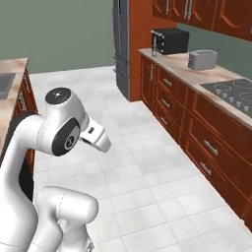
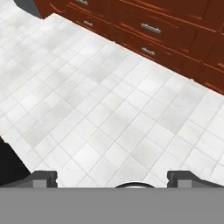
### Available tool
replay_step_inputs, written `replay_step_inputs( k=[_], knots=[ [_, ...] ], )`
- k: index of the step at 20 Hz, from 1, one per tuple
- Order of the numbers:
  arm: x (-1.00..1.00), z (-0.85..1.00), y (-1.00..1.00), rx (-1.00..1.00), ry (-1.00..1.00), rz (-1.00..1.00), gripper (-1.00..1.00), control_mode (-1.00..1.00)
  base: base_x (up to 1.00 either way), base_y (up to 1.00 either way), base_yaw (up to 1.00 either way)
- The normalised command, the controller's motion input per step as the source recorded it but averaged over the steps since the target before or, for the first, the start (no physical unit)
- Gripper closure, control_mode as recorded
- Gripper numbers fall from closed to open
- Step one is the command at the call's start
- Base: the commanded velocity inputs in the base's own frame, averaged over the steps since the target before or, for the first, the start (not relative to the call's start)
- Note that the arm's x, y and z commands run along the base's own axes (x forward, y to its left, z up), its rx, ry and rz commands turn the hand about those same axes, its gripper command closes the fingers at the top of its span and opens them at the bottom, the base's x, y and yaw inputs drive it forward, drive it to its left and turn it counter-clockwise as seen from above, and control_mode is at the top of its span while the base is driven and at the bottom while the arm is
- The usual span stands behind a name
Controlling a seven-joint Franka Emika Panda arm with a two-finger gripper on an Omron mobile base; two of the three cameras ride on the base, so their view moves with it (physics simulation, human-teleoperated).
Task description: There is a wine glass and glass cup on the dining counter. Place the wine bottle next to the wine glass and the juice bottle next to the glass cup.
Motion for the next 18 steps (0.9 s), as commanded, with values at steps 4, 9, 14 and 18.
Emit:
replay_step_inputs(
  k=[4,9,14,18],
  knots=[
    [0.00,0.00,0.00,0.00,0.00,0.00,-1.00,1.00,0.83,-0.01,0.19],
    [0.00,0.00,0.00,0.00,0.00,0.00,-1.00,1.00,0.89,-0.07,0.03],
    [0.00,0.00,0.00,0.00,0.00,0.00,-1.00,1.00,0.90,-0.08,0.03],
    [0.00,0.00,0.00,0.00,0.00,0.00,-1.00,1.00,0.90,-0.09,0.03]
  ],
)
